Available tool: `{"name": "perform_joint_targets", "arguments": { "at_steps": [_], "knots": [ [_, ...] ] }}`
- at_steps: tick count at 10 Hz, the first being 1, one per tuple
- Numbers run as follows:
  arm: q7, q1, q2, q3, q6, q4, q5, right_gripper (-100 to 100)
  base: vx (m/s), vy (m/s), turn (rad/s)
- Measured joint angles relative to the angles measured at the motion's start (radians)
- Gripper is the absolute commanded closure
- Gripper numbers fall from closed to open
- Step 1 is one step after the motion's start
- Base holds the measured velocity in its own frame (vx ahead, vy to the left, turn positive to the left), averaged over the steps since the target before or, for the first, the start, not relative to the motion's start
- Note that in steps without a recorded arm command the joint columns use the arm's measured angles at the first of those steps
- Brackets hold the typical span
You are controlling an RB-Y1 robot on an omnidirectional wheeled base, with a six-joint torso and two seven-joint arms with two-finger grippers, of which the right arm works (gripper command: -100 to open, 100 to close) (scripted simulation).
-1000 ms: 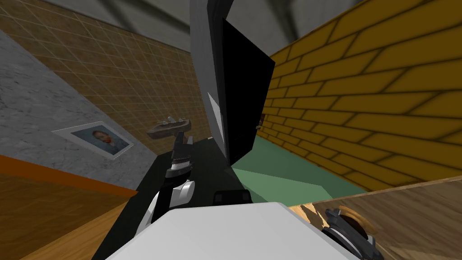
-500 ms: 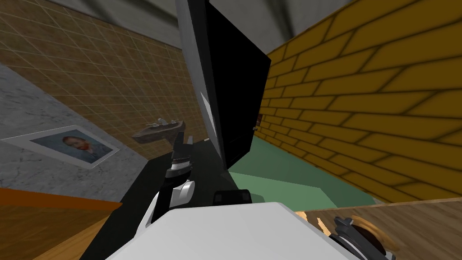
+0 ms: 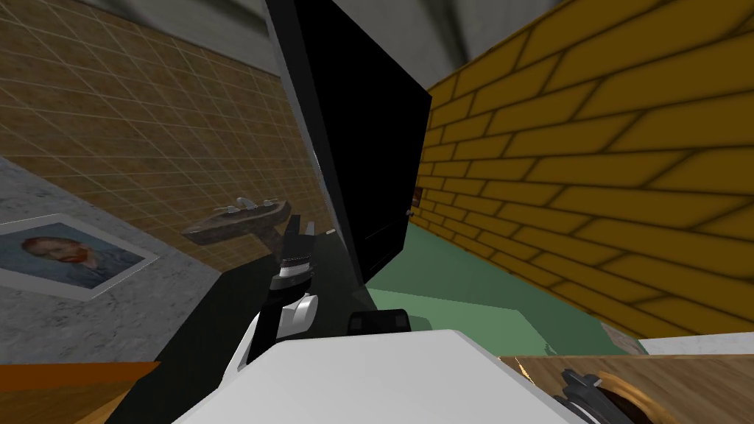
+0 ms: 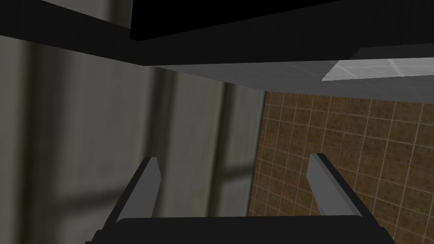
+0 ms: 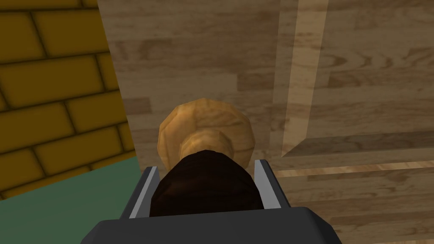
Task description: Push the door open
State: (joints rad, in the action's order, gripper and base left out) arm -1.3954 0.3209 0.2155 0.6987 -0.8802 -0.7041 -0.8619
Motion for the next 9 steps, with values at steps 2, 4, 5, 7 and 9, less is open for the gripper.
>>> {"name": "perform_joint_targets", "arguments": {
  "at_steps": [2,4,5,7,9],
  "knots": [
    [-0.002,-0.001,0.001,0.006,-0.003,0.010,-0.004,100,0.075,-0.129,-0.037],
    [0.008,0.009,-0.016,0.017,0.003,-0.001,-0.016,100,0.095,-0.189,-0.035],
    [0.002,0.005,-0.006,0.022,0.000,0.018,-0.020,100,0.071,-0.184,-0.037],
    [-0.002,0.001,0.002,0.036,-0.010,0.034,-0.030,100,0.078,-0.190,-0.041],
    [-0.004,-0.003,0.005,0.050,-0.021,0.055,-0.041,100,0.101,-0.181,-0.033]
  ]
}}
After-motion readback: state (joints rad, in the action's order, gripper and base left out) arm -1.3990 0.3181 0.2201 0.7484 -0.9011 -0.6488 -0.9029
